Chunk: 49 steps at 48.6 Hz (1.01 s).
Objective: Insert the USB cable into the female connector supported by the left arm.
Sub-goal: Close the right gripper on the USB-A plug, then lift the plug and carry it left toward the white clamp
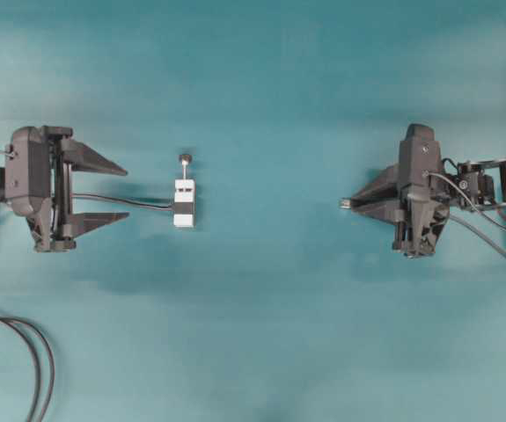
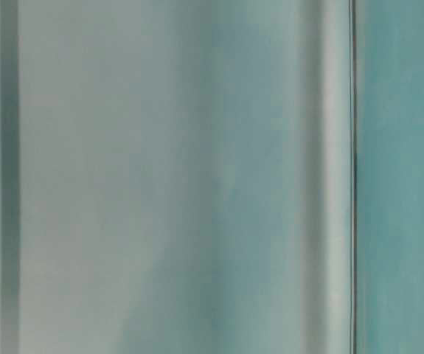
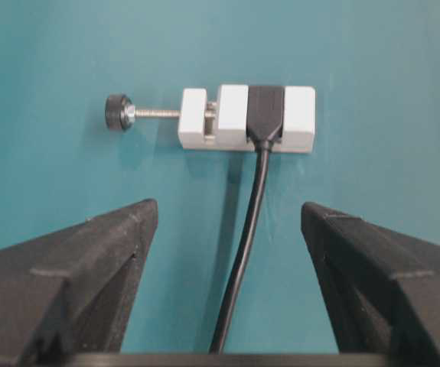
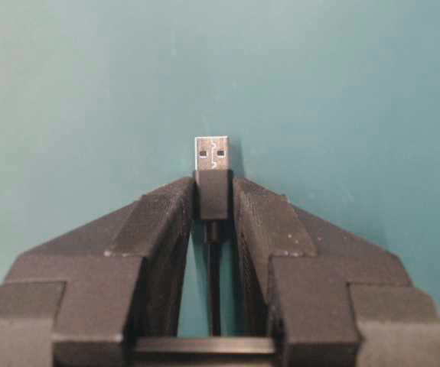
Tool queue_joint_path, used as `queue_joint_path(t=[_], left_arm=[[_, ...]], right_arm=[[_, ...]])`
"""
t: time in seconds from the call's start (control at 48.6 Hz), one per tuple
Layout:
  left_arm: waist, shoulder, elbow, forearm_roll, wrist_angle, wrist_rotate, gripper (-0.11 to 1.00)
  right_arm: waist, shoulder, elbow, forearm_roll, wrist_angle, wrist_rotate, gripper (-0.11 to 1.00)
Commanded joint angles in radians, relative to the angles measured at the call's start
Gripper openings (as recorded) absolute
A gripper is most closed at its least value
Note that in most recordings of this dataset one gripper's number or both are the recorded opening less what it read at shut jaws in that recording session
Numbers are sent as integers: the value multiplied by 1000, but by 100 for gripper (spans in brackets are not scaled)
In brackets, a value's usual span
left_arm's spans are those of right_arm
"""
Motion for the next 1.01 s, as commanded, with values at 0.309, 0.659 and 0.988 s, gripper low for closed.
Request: queue_joint_path(t=[0.309, 0.659, 0.988], left_arm=[[3, -3, -2, 3, -11, 17, 84], [-6, -2, 25, 3, -72, 14, 84], [-58, 175, -17, 3, -170, 9, 84]], right_arm=[[0, -137, -109, -2, 212, -11, 21], [-6, -133, -288, -2, 311, -9, 21], [2, 2, -512, -2, 546, -5, 21]])
